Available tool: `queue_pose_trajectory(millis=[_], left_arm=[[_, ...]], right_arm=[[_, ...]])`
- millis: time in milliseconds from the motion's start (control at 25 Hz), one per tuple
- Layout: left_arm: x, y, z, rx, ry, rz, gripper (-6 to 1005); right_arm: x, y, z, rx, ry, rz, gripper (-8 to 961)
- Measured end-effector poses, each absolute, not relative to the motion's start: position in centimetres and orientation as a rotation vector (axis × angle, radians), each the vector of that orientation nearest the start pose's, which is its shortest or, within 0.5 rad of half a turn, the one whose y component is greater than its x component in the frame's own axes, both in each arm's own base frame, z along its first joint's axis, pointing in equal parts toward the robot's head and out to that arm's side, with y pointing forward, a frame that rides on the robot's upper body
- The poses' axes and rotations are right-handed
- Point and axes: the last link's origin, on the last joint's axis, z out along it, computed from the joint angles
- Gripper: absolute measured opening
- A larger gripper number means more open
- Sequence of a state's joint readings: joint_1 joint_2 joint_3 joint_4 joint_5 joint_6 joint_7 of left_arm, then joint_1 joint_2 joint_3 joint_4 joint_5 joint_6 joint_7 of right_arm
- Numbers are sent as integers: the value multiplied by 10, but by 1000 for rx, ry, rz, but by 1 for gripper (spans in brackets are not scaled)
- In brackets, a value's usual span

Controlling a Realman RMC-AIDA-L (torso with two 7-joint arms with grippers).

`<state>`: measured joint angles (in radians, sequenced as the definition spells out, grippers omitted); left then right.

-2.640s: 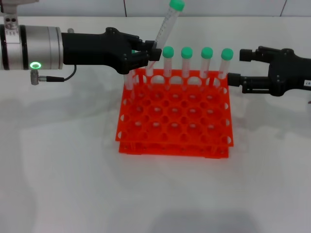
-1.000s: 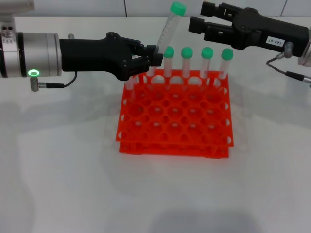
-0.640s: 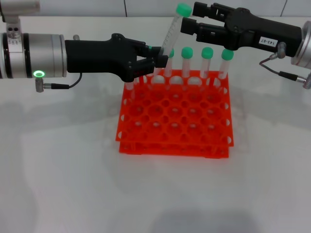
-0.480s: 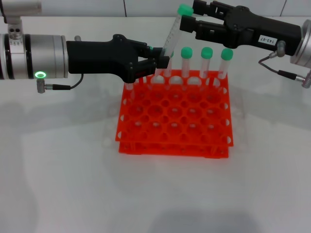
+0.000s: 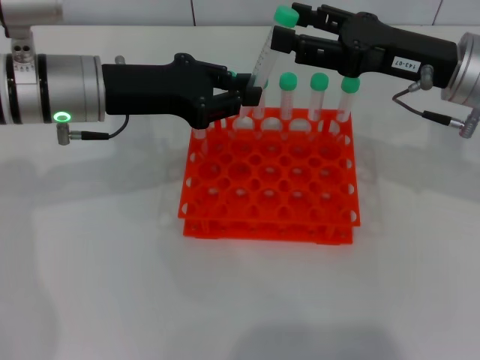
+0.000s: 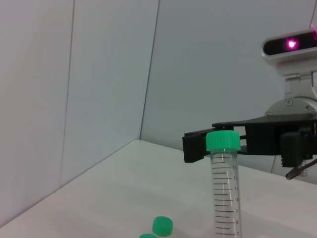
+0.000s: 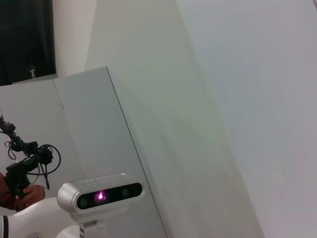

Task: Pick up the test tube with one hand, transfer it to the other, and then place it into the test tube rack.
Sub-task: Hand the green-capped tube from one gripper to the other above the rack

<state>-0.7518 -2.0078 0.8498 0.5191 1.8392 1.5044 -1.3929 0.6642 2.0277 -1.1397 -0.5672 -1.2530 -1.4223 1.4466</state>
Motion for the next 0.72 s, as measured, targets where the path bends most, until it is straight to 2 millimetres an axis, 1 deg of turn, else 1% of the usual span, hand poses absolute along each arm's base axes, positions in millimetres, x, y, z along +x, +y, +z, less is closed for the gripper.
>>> queue_pose_trajectory(millis=[400,720], left_arm=[[-190,381,-6,-2844,-425,-777,279],[-190,381,-7,-2843,-425,-778,283]], right_arm=[[154,382,0,-2580,553,1299,788],[152,384,-2,-2590,553,1288,785]])
